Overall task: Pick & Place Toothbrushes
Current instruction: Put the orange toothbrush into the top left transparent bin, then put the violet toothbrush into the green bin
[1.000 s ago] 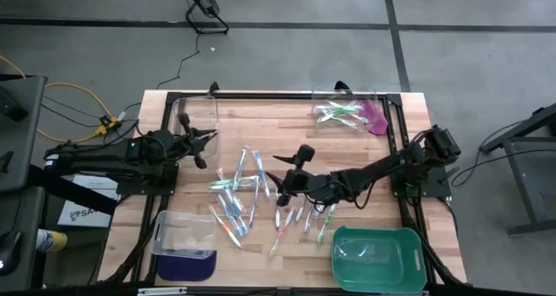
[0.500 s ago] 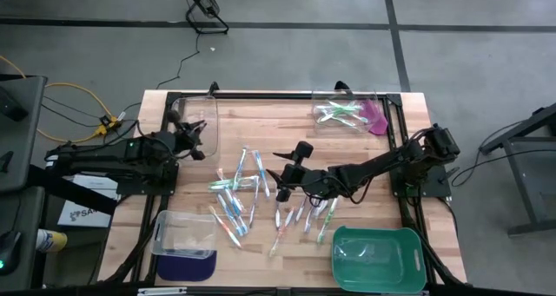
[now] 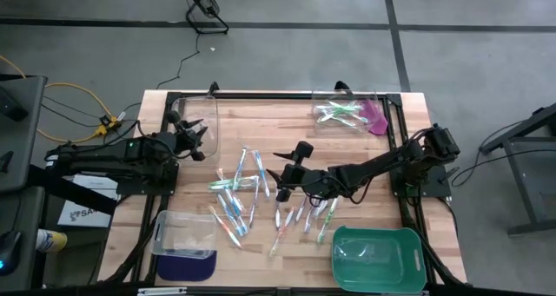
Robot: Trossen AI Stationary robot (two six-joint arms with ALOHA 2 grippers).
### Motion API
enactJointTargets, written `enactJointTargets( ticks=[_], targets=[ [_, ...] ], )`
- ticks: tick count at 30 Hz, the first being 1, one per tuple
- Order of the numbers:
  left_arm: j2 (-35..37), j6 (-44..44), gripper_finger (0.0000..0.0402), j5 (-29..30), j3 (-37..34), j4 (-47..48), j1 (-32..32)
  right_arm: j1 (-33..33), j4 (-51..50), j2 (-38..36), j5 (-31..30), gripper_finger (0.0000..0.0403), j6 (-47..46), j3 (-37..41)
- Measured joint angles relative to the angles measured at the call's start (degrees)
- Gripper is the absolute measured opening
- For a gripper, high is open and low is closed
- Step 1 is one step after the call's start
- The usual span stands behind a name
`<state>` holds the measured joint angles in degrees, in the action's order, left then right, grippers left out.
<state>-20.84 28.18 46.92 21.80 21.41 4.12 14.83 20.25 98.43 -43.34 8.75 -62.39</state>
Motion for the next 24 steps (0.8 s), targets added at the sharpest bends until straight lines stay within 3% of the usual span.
enactJointTargets(
  ticks=[6, 11, 16, 24],
  targets=[
    [0.0, -1.0, 0.0185, 2.6, 0.0, 0.0, 0.0, 0.0, -0.2, 0.0, 0.0, 0.0244, 0.0, 0.0],
    [0.0, -3.6, 0.0217, 8.5, 0.0, -0.2, 0.0, 0.0, -0.2, 0.0, 0.0, 0.0244, 0.0, 0.0],
    [0.0, -6.2, 0.0221, 13.5, 0.0, -0.2, 0.0, 0.0, -0.3, 0.0, 0.0, 0.0244, 0.0, 0.0],
    [0.0, -7.1, 0.0221, 14.1, 0.0, -0.2, 0.0, 0.0, -0.4, 0.0, 0.0, 0.0244, 0.0, 0.0]
  ],
)
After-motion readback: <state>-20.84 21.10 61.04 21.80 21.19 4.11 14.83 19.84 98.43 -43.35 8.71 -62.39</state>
